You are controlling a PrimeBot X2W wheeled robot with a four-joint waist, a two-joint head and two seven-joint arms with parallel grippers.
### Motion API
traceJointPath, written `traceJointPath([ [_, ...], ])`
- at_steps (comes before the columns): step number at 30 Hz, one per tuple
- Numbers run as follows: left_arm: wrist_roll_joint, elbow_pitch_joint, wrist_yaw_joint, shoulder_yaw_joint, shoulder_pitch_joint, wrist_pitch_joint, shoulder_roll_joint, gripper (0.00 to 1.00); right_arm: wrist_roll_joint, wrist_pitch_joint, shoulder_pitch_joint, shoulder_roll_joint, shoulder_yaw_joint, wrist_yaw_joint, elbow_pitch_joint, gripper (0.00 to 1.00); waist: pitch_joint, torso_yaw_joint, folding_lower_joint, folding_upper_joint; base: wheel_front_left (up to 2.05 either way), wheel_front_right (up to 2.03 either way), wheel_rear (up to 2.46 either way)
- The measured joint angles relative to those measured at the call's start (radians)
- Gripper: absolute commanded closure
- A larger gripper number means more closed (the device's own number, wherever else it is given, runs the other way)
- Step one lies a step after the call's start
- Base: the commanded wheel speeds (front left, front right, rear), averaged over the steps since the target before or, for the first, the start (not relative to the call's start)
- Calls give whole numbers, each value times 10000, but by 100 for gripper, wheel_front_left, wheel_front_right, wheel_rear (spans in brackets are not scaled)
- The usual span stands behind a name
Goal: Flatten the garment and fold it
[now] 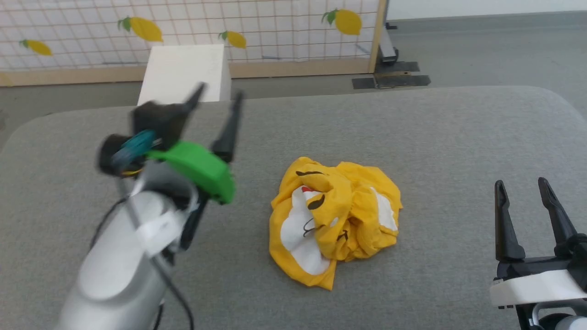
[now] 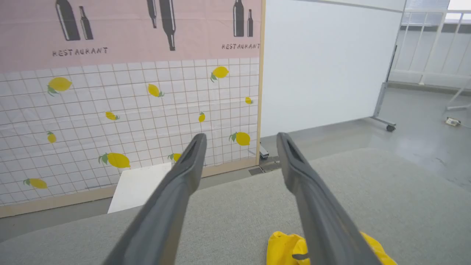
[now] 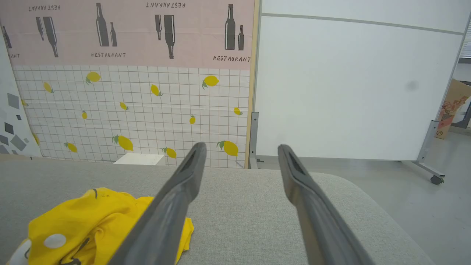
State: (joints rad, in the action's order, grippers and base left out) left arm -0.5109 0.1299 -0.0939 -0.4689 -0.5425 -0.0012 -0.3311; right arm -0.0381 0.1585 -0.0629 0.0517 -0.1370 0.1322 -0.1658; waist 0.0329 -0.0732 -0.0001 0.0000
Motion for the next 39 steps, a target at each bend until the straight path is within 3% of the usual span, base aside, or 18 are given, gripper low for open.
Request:
traceJointPath([
  [5, 732, -1904, -1108, 489, 1412, -1108, -560, 0, -88, 0, -1, 0, -38, 0, -69, 0, 154, 244, 0, 0, 0, 0, 0],
  [10, 1275, -2957, -2086, 644, 3247, -2111, -646, 0, -163, 0, -1, 0, -19, 0, -63, 0, 331, 380, 0, 0, 0, 0, 0],
  [17, 1513, -3275, -2769, 696, 5490, -2483, -140, 0, -211, 0, -7, 0, 35, 0, -21, 0, 433, 394, 0, 0, 0, 0, 0],
  [23, 1551, -3287, -2621, 1003, 6058, -2529, 527, 0, -849, -230, -21, -4, -38, 0, 113, 0, 453, 574, 0, 0, 0, 0, 0],
  [27, 1722, -3298, -2305, 1271, 6075, -2558, 731, 0, -1440, -1141, 647, 132, 107, 0, 295, 0, 536, 701, 0, 0, 0, 0, 0],
  [33, 2006, -3296, -1912, 1522, 6062, -2558, 955, 0, -2767, -3312, 2668, 1559, 708, 0, 717, 0, 823, 831, 0, 1, 0, 0, 0],
  [39, 2328, -3116, -1607, 1544, 6030, -2558, 1361, 0, -4048, -6032, 4241, 2587, 1375, 0, 2084, 0, 1220, 1051, 0, 0, 0, 0, 0],
])
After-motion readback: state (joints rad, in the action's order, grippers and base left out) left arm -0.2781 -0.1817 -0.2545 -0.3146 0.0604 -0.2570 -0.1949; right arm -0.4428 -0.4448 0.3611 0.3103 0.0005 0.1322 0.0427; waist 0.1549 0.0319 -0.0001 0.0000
